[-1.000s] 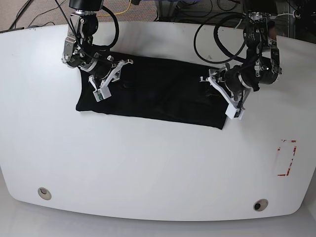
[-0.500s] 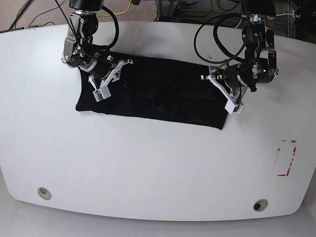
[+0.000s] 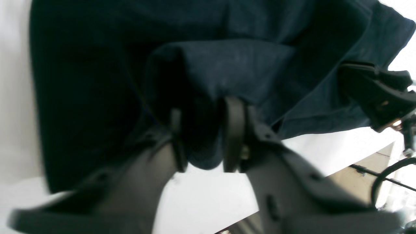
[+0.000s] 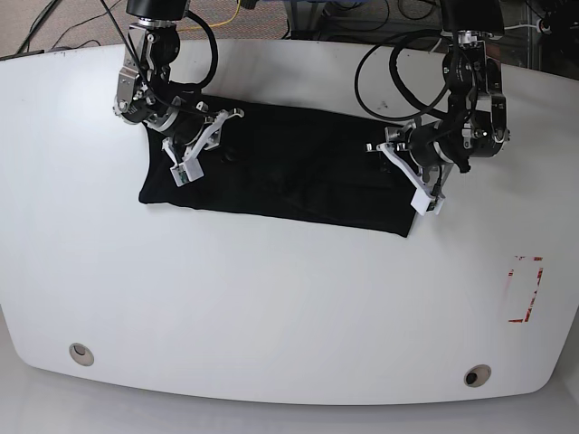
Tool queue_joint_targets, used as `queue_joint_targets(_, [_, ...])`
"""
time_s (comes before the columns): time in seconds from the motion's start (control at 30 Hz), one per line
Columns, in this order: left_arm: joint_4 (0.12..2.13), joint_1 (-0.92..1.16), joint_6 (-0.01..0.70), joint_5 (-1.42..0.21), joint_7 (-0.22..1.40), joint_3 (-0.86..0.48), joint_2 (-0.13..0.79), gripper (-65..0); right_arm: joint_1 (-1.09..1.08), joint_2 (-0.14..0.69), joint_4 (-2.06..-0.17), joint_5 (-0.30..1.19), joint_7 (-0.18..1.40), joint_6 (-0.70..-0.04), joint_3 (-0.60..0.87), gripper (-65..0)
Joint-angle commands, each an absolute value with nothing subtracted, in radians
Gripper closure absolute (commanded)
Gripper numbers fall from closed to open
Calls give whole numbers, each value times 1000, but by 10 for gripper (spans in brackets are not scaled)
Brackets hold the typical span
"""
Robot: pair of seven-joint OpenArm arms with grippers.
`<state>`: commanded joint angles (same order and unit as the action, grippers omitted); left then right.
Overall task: Layout the t-shirt on the table in an organized manner, then fold the t-shirt properly
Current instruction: 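Grasp the folded band's edge with the left gripper near its middle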
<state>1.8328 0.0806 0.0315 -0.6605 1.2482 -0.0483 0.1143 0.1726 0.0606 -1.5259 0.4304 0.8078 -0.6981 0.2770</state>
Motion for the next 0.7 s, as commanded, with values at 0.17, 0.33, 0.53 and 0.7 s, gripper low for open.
queue_joint_targets(0.17, [1831, 84, 77, -740, 1262, -54, 99, -8, 173, 59, -1526, 430, 808, -698, 277, -63])
queue_joint_targets(0.33, [1830, 90, 85, -771, 1288, -58, 59, -6, 173, 59, -1526, 430, 808, -698, 277, -63])
queue_joint_targets(0.53, [1830, 116, 87, -777, 1302, -56, 15, -6, 173, 59, -1526, 430, 808, -698, 277, -63])
queue_joint_targets(0.7, [1830, 134, 105, -779, 1319, -58, -22, -6, 173, 61, -1526, 430, 808, -698, 277, -63])
